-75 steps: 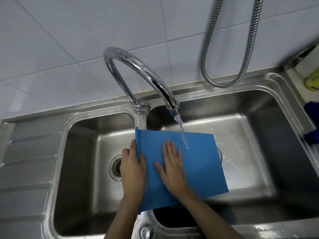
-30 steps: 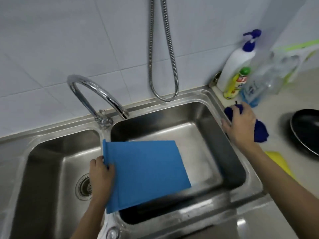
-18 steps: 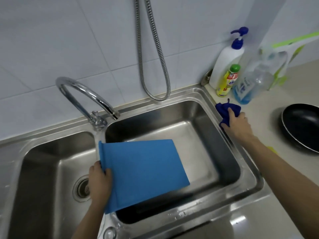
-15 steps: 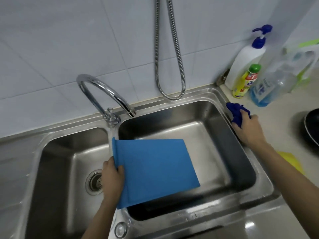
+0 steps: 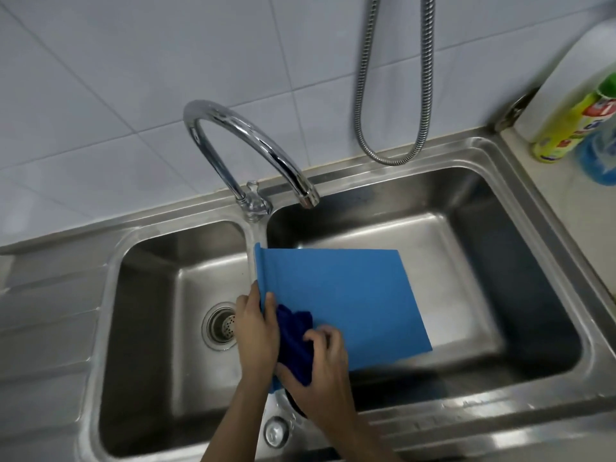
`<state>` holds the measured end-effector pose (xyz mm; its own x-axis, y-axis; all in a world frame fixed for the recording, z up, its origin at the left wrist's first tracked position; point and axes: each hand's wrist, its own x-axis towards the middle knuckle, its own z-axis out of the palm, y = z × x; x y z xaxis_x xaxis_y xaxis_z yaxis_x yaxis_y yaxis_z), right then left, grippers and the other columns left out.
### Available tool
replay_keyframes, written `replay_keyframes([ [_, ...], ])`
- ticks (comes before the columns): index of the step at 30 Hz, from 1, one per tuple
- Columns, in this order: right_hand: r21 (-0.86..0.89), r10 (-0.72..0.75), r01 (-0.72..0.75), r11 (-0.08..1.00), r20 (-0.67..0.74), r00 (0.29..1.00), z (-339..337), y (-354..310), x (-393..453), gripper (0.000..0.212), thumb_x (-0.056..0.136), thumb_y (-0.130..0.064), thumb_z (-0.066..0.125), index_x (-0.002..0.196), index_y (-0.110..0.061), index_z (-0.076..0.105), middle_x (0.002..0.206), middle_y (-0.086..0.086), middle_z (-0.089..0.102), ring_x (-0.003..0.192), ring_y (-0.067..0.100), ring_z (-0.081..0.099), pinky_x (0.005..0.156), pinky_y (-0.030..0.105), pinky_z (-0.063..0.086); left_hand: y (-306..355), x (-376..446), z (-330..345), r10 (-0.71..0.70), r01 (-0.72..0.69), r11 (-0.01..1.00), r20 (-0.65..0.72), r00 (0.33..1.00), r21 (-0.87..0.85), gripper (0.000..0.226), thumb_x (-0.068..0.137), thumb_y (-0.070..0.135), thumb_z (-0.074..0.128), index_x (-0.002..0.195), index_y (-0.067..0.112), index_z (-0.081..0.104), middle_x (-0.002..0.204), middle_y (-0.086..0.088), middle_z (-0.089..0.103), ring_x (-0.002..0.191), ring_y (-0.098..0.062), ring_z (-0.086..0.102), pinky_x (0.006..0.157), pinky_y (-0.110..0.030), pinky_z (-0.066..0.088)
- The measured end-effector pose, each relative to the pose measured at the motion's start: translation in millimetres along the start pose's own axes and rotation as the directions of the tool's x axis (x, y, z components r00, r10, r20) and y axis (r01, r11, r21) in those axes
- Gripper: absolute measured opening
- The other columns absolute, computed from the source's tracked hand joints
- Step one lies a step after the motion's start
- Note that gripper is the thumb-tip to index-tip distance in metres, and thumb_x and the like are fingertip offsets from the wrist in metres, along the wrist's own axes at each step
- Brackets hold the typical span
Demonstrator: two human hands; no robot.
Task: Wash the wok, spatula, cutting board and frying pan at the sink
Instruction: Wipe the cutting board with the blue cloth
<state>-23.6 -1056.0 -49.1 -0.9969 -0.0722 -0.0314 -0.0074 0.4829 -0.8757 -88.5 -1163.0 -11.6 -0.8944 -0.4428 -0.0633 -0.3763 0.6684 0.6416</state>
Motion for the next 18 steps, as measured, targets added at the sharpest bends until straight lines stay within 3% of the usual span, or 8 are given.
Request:
replay_keyframes([
  [2,0.066,-0.042,0.043,0.997,-0.022,0.999,9,0,4,0.051,0.086,-0.052,0.057,0.123,-0.023,0.037,0.151,0.004,0.023,0.137,0.019,0.032,0.107,0.038,0.038,1,2,1,-0.012,0.012,1.0,-0.002,1.0,-0.014,0.033,0.099,0.031,0.038,0.125,0.015,0.052,0.094,-0.007,0.051,0.084,-0.018,0.052,0.074,-0.026,0.039],
  [4,0.068,-0.087,0.088,0.994,-0.009,0.996,17,-4,9,0.057,0.095,-0.05,0.043,0.141,-0.023,0.024,0.16,0.004,0.003,0.147,0.018,0.013,0.116,0.037,0.024,2,6,1,-0.02,0.02,0.999,0.004,1.0,-0.035,0.034,0.099,0.031,0.038,0.125,0.016,0.052,0.096,-0.006,0.05,0.085,-0.015,0.052,0.075,-0.026,0.041],
  [5,0.024,-0.099,0.1,0.995,-0.006,0.995,20,-4,11,0.06,0.098,-0.049,0.036,0.148,-0.025,0.015,0.161,0.002,0.002,0.147,0.017,0.01,0.117,0.039,0.02,3,7,1,-0.023,0.023,0.999,0.007,1.0,-0.038,0.034,0.099,0.031,0.037,0.126,0.016,0.052,0.097,-0.005,0.05,0.086,-0.014,0.052,0.076,-0.025,0.042],
  [7,-0.123,-0.146,0.145,0.982,-0.002,0.989,22,2,18,0.056,0.101,-0.044,0.028,0.152,-0.026,0.012,0.16,0.0,0.011,0.147,0.018,0.011,0.117,0.045,0.017,2,7,4,-0.028,0.028,0.999,-0.008,1.0,-0.027,0.035,0.099,0.03,0.038,0.128,0.016,0.051,0.098,-0.004,0.05,0.087,-0.013,0.051,0.071,-0.018,0.04],
  [9,-0.226,-0.184,0.18,0.957,0.006,0.983,22,13,27,0.049,0.103,-0.041,0.026,0.148,-0.022,0.028,0.156,-0.002,0.026,0.146,0.02,0.018,0.114,0.047,0.021,2,7,6,-0.023,0.023,1.0,-0.021,1.0,-0.017,0.036,0.099,0.029,0.039,0.132,0.016,0.048,0.1,-0.003,0.049,0.089,-0.013,0.051,0.07,-0.014,0.037],
  [11,-0.285,-0.16,0.147,0.947,-0.024,0.987,19,27,39,0.049,0.102,-0.043,0.029,0.142,-0.018,0.04,0.15,0.0,0.039,0.141,0.022,0.029,0.112,0.043,0.026,0,10,8,-0.015,0.015,1.0,-0.015,1.0,0.008,0.038,0.099,0.028,0.039,0.134,0.014,0.046,0.1,-0.005,0.049,0.089,-0.017,0.051,0.075,-0.02,0.039],
  [14,-0.302,-0.001,-0.052,0.952,-0.171,0.985,8,50,56,0.052,0.097,-0.048,0.035,0.136,-0.016,0.047,0.139,0.004,0.05,0.127,0.025,0.043,0.103,0.039,0.036,-1,14,8,-0.015,0.015,0.999,0.004,1.0,0.038,0.041,0.099,0.028,0.04,0.137,0.012,0.044,0.101,-0.006,0.048,0.089,-0.018,0.051,0.076,-0.026,0.042],
  [18,-0.31,0.207,-0.333,0.891,-0.375,0.904,-22,108,87,0.053,0.092,-0.044,0.041,0.123,-0.005,0.057,0.12,0.018,0.06,0.104,0.037,0.052,0.089,0.043,0.041,-1,17,9,-0.033,0.033,0.999,0.012,0.999,0.034,0.043,0.099,0.028,0.04,0.138,0.012,0.043,0.102,-0.005,0.047,0.09,-0.019,0.051,0.077,-0.027,0.042],
])
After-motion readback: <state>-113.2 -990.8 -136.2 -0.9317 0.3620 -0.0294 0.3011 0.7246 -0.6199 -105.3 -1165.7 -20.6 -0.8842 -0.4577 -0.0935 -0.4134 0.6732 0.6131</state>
